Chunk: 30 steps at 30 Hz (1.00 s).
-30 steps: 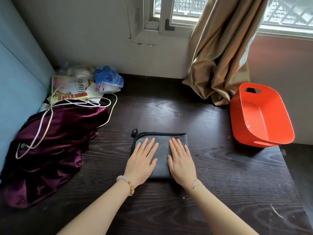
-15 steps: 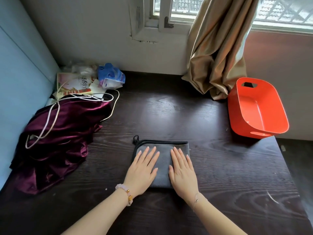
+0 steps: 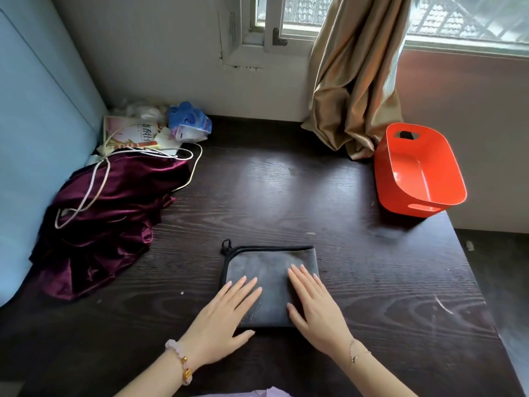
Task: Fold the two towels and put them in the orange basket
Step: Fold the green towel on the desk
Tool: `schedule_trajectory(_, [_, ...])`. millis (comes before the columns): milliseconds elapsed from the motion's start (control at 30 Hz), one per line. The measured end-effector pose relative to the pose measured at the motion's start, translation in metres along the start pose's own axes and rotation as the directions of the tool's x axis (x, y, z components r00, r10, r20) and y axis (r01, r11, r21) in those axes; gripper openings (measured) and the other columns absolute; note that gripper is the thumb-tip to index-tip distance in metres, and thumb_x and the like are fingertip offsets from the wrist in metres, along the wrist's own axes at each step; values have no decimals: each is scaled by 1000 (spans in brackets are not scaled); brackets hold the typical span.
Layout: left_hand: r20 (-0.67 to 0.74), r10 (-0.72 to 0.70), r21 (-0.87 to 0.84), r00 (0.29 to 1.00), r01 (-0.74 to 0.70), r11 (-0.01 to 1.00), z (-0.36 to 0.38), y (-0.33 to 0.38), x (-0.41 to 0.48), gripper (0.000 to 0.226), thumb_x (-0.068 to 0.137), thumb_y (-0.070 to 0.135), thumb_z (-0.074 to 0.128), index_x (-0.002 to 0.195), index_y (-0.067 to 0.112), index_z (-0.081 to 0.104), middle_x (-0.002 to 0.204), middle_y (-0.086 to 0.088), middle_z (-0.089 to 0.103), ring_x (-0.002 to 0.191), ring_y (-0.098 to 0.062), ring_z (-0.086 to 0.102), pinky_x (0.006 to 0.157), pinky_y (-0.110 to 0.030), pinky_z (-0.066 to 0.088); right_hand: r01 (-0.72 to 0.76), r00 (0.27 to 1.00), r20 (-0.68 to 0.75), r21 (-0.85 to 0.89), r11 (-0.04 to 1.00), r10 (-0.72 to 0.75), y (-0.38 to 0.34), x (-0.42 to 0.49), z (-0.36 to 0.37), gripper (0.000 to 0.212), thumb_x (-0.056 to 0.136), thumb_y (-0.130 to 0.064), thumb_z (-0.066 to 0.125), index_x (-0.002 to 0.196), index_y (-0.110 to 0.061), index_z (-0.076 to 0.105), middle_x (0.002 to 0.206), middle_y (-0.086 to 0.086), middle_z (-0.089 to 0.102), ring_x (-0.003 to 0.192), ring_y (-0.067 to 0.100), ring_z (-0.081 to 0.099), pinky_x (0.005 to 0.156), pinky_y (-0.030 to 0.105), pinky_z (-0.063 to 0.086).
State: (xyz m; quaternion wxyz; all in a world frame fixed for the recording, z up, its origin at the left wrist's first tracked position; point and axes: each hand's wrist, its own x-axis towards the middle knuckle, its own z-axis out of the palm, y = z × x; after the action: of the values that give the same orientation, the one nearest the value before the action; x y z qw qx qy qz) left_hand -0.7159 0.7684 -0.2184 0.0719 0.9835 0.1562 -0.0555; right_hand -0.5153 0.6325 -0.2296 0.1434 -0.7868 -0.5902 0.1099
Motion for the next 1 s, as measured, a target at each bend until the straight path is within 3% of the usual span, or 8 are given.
schedule_trajectory(200, [41,79,39,996,-81,996,-3,-11,3,83,66,38,57,143,17,33,150,-3,34,139,-18,23,109,-35,18,177,977,129,-69,982,-167,18,-16,-6,87,74,-50,56,148,-13,26,155,2,21,144,16,16,115,30,10])
schedule_trajectory(400, [59,172,96,983,-177,980,-8,-15,13,91,48,32,72,133,15,48,137,-6,50,129,-24,46,110,-39,30,233,958,187,-76,970,-215,27,-10,-16,94,56,-26,54,146,-16,27,152,-2,27,140,15,26,114,28,16])
schedule_trajectory(500, [50,164,-3,985,-164,986,-11,-19,14,81,55,27,65,133,16,47,140,-3,47,133,-19,41,109,-40,35,243,949,221,-51,969,-226,34,-7,-19,95,56,-14,58,146,-20,29,152,-4,29,140,13,29,116,27,22])
schedule_trajectory(567, [4,125,-225,992,-121,967,-16,-22,14,68,69,20,54,135,18,43,146,6,36,139,-8,24,117,-32,19,223,952,213,12,975,-220,36,-6,-23,88,60,-13,53,145,-23,31,152,-8,28,140,9,27,115,25,23])
schedule_trajectory(633, [20,59,-445,998,-44,894,-23,-26,16,56,75,16,49,131,21,46,144,17,32,138,2,17,116,-20,8,197,960,186,88,977,-210,37,-4,-25,79,64,-18,46,143,-25,37,151,-13,28,140,3,23,115,19,17])
schedule_trajectory(767, [115,-176,-752,978,202,628,-36,-34,22,33,68,19,51,98,29,60,120,17,60,116,3,51,101,-22,40,-19,977,206,340,940,-55,35,2,-34,61,70,-30,48,131,-33,49,139,-26,41,131,-8,35,110,16,27])
schedule_trajectory(867, [114,-340,-837,933,275,473,-40,-41,30,19,68,20,52,84,29,58,81,16,65,79,0,58,74,-26,46,-178,977,195,505,844,90,30,14,-46,40,74,-38,57,114,-34,59,106,-24,65,99,-7,59,87,18,45])
schedule_trajectory(1000, [123,-511,-905,851,307,294,-41,-46,42,12,84,9,59,86,21,57,81,2,66,78,-13,60,75,-34,47,-304,948,137,665,683,289,23,30,-51,10,83,-28,64,93,-29,61,85,-8,68,80,3,61,80,31,49])
